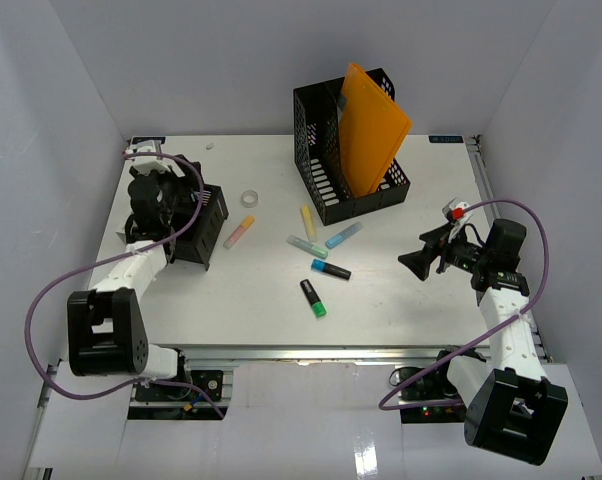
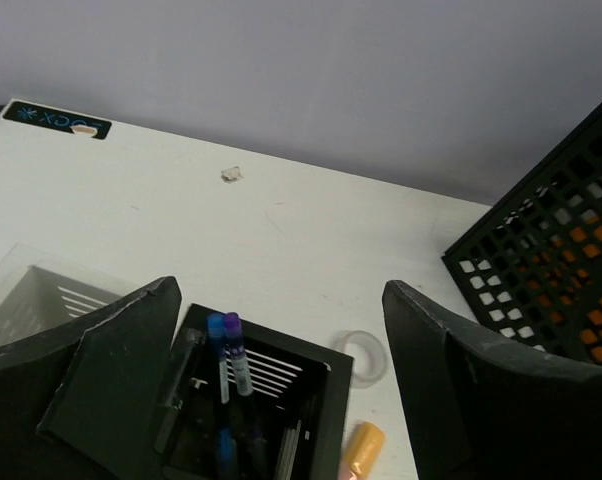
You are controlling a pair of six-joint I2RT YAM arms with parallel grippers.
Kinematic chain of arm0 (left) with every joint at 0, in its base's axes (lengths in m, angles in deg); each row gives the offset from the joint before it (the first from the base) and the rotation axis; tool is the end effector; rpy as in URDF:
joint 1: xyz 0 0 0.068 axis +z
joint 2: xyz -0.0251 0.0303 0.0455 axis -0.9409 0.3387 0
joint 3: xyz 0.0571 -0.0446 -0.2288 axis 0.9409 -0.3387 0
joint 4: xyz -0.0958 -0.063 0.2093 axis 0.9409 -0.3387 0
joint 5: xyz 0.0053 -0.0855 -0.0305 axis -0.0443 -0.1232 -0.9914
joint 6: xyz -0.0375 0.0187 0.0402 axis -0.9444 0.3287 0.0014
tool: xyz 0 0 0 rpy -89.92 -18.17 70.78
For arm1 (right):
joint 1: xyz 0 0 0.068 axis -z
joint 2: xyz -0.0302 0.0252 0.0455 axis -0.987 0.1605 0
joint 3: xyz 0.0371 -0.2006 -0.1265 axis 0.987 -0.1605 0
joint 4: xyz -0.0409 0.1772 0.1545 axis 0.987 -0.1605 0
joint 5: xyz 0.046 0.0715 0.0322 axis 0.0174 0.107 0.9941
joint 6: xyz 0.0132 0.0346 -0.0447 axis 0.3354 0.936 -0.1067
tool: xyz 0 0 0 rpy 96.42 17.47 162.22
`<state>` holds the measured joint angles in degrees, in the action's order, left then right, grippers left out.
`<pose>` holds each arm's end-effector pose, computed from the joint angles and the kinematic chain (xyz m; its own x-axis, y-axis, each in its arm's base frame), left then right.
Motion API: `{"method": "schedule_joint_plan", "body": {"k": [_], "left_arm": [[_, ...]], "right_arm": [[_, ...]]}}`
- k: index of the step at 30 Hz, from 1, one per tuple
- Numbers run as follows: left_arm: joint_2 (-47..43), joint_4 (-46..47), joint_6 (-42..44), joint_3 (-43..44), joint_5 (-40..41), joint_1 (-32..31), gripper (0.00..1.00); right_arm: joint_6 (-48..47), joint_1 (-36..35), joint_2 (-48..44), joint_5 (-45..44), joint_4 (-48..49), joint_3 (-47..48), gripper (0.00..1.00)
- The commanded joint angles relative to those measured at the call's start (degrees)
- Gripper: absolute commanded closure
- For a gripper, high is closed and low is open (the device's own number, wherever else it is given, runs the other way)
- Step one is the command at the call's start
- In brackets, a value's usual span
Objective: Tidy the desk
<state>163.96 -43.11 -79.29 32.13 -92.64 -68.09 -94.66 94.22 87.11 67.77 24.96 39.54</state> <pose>0.3110 0.0090 0.2635 -0.0467 -0.2600 -0.9645 0.0080 0.9654 -0.2606 0.1988 -0.0116 0.2324 -0.2245 -0.1461 -0.9635 -0.7211 0.6900 0.0634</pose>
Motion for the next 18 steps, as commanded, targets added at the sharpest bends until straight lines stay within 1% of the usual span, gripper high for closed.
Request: {"method": "schedule_joint_plan", "body": {"k": [1, 3, 6, 8, 11, 13, 15, 18], "left_arm": [[-7.8, -9.8, -5.5, 2.8, -3.2, 0.0, 0.05], [-10.9, -14.1, -7.1, 3.2, -10.1, 0.0, 0.04], [-13.4, -17.2, -14.9, 2.8, -21.7, 0.0, 0.03], [-13.6, -18.2, -19.7, 2.0, -31.3, 0.0, 0.02], [-14.0, -16.5, -23.8, -2.9, -43.0, -0.4, 0.02], [-15.0, -16.2, -23.8, -5.7, -47.8, -0.6, 0.02], [-16.8, -16.1, -23.1, -8.2, -49.8, -0.9, 0.02], [-19.7, -16.4, -22.1, -11.4, -50.5, -1.2, 0.02]], "right_arm": [[-5.6, -1.7, 1.0, 2.5, -3.1, 1.8, 0.02], [-7.9, -6.1, 2.1, -1.2, -5.9, 3.2, 0.02], [-10.2, -14.8, 6.8, -9.8, -11.2, 7.6, 0.02], [-10.0, -22.0, 10.5, -17.8, -13.7, 11.4, 0.02], [-8.0, -29.3, 15.4, -25.3, -14.2, 16.7, 0.02], [-7.0, -34.3, 18.1, -29.7, -13.0, 17.8, 0.02], [-5.0, -40.6, 21.3, -36.2, -9.8, 18.2, 0.02], [-2.5, -48.5, 27.5, -45.4, -6.3, 18.4, 0.02]]}}
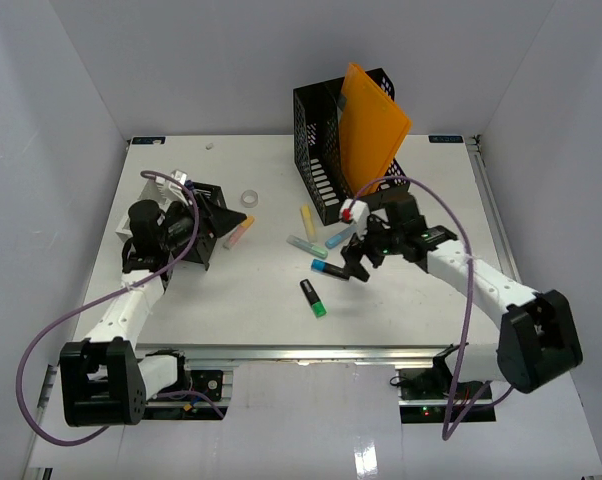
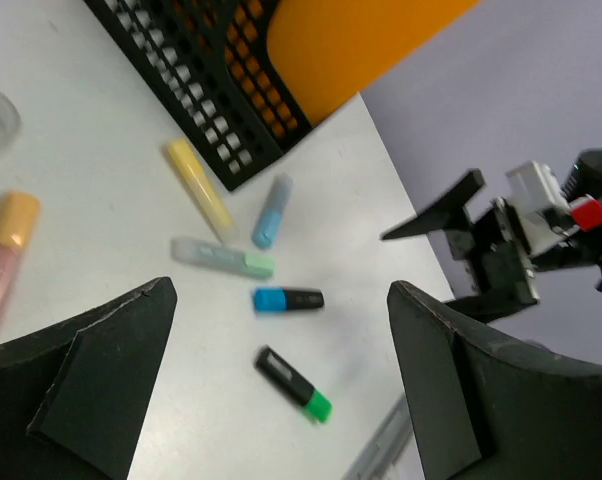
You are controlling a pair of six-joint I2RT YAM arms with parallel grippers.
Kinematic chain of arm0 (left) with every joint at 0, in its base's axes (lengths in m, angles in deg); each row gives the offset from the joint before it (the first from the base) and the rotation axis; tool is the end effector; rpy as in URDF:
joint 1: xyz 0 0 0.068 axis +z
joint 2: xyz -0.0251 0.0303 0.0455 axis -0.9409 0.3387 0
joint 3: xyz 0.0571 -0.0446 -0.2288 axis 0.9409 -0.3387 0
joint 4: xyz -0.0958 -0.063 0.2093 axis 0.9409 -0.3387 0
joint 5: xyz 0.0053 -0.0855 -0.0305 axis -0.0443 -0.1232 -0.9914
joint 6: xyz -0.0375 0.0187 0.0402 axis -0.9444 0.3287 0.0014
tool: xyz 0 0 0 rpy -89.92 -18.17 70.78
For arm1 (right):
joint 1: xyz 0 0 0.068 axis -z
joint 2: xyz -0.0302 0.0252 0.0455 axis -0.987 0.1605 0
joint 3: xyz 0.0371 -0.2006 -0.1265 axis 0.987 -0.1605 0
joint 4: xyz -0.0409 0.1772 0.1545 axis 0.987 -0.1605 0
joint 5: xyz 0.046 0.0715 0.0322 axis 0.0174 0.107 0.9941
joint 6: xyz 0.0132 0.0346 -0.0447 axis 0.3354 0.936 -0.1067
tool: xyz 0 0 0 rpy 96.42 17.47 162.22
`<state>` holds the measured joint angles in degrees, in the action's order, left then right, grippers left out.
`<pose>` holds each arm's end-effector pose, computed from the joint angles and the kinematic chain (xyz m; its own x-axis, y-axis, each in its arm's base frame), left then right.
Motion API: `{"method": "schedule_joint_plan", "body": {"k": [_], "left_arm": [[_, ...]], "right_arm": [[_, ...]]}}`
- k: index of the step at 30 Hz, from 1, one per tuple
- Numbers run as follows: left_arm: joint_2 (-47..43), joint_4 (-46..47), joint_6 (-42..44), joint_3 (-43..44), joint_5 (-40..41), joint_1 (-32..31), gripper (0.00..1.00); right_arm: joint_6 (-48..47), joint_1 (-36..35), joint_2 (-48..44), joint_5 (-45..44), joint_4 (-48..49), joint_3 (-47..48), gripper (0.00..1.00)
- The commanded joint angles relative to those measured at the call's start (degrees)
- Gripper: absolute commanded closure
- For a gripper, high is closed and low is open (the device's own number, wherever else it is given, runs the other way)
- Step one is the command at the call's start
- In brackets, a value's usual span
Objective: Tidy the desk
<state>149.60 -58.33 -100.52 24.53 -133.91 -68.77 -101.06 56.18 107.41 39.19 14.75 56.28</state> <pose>0.2502 -0.0230 0.2575 -0.5490 -0.4350 -0.7137 0.4289 0.5863 -0.6872 0.2317 0.1280 0.2257 -0.2288 -0.5499 -0.8033 -0.8935 0.4462 -0.0509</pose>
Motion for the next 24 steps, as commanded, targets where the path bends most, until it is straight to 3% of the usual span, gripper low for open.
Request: {"method": "schedule_joint_plan", "body": {"k": [1, 5, 13, 18, 24], "left_arm": [[-6.2, -1.5, -0.3, -4.6, -9.1, -0.5, 0.02], [-7.4, -1.9, 2.1, -8.3, -8.6, -0.5, 0.02], [-7.9, -5.1, 3.2, -7.4, -7.8, -0.5, 0.02], [-6.7, -5.0, 2.1, -7.4, -8.8, -0.5, 0.02], [-4.2, -3.6, -0.7, -8.0, -11.0, -0.5, 0.02]], "right_arm": [[4.1, -11.7, 8.9, -18.5, 4.5, 2.0, 0.03], [5.2, -13.5, 15.6, -21.2, 6.0, 4.9, 0.03], [3.7, -13.5, 21.0, -23.0, 7.7, 5.9, 0.00], [1.9, -13.5, 23.8, -19.0, 5.9, 6.6, 0.23], [-0.7, -13.5, 24.5, -17.5, 5.4, 4.9, 0.38]]}}
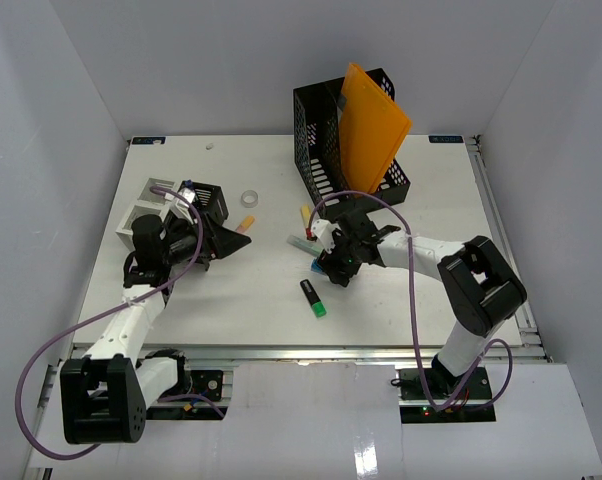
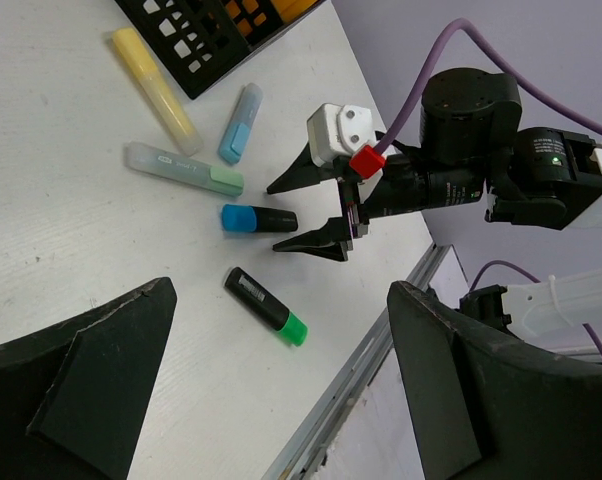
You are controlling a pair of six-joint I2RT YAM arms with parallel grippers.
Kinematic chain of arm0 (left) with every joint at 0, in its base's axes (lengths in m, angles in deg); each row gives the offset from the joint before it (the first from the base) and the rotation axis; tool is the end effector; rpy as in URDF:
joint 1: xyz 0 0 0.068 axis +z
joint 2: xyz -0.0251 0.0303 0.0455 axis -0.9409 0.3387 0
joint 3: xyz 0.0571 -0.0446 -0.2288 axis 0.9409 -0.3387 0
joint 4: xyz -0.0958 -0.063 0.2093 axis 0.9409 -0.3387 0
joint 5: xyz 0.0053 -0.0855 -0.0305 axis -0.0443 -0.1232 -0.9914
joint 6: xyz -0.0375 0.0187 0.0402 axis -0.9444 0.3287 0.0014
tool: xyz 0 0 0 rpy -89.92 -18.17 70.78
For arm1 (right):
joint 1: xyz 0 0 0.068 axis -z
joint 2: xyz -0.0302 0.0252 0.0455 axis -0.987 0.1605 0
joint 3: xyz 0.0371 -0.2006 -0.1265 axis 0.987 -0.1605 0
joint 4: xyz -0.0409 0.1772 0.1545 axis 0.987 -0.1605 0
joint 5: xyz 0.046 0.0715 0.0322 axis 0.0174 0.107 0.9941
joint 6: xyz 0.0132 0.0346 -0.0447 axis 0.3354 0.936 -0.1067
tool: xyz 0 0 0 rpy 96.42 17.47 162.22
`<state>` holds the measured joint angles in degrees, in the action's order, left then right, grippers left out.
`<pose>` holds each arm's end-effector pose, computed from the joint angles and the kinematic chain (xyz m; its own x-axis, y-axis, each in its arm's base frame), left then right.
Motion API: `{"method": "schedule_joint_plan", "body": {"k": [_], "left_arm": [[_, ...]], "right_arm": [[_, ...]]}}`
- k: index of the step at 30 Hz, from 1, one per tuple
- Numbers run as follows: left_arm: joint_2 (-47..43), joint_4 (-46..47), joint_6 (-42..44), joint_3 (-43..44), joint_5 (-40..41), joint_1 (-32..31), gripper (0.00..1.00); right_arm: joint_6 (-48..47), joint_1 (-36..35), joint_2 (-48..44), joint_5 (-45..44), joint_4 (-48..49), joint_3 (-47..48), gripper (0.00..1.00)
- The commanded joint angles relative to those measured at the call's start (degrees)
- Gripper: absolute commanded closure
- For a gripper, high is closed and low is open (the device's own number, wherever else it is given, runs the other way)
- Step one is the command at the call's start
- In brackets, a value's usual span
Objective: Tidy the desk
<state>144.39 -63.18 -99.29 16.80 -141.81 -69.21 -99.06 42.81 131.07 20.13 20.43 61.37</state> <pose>0.2219 -0.0292 0.2265 -0.6825 -0.3614 -0.6353 0.4278 0.5073 -0.7481 0.2474 0.2018 0.1423 -0.2930 -0.7668 -0.5711 -0.8950 0.4302 -0.1184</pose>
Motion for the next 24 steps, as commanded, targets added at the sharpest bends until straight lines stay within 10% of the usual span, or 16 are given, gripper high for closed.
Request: {"method": "schedule_joint_plan", "body": {"k": [1, 10, 24], "left_arm": [[1.3, 2.1, -2.7, -0.6, -3.3, 0.0, 0.02], [2.7, 3.5, -10.5, -2.4, 6.0, -11.0, 0.02], [10.6, 8.3, -23.6, 3.5, 29.9, -30.3, 0.12]], "right_arm": [[-3.3, -0.1, 0.6, 2.0, -0.2, -0.8, 0.46], [-8.2, 0.1, -3.2, 5.2, -1.2, -4.3, 0.91], [-13.3, 16.1, -22.0, 33.8, -9.8, -5.3, 0.92]]}}
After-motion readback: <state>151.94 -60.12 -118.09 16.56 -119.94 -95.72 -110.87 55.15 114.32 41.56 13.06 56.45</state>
